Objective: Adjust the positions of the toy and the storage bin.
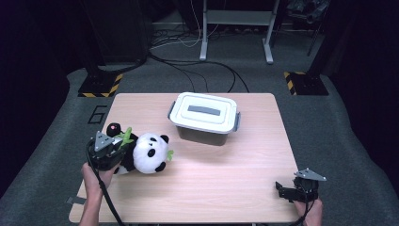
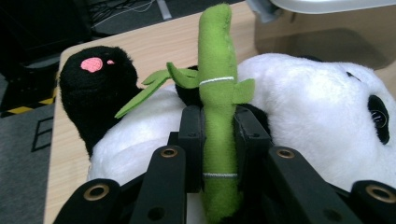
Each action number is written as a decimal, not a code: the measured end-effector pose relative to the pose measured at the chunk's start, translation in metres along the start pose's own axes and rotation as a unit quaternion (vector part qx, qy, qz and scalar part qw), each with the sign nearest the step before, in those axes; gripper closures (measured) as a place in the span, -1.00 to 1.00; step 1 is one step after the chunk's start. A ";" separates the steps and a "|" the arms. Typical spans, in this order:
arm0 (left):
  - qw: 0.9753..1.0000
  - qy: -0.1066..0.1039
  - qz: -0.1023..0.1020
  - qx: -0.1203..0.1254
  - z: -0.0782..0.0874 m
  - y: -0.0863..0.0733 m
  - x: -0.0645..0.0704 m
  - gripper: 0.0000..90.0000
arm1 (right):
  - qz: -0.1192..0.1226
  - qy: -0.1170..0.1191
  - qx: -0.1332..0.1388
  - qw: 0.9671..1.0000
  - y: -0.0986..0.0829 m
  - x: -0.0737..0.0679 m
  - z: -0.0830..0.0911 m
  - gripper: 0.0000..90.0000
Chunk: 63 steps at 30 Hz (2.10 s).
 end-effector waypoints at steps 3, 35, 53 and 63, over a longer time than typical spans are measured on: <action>1.000 0.001 0.000 0.003 -0.006 0.004 -0.006 0.68 | 0.000 0.000 0.000 1.000 0.000 0.000 0.000 -0.97; 0.999 -0.015 0.038 -0.035 -0.026 -0.008 -0.009 -0.68 | -0.001 0.003 0.000 1.000 0.000 -0.002 0.001 -0.96; 0.998 -0.047 0.008 -0.049 -0.001 -0.075 0.028 -0.90 | 0.025 0.016 0.003 1.000 0.001 -0.007 0.000 -1.00; 0.993 -0.054 -0.005 -0.106 -0.021 -0.130 0.026 -0.96 | 0.025 0.022 0.003 0.999 0.002 -0.008 -0.001 -1.00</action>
Point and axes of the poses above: each handheld gripper's, and its own axes: z roughly backward along the jaws, y roughly out of its top, x roughly to its right, the point moved 9 cm from there along -z, roughly forward along the jaws, and after that the axes turned 14 degrees about z, right-handed, at the moved point
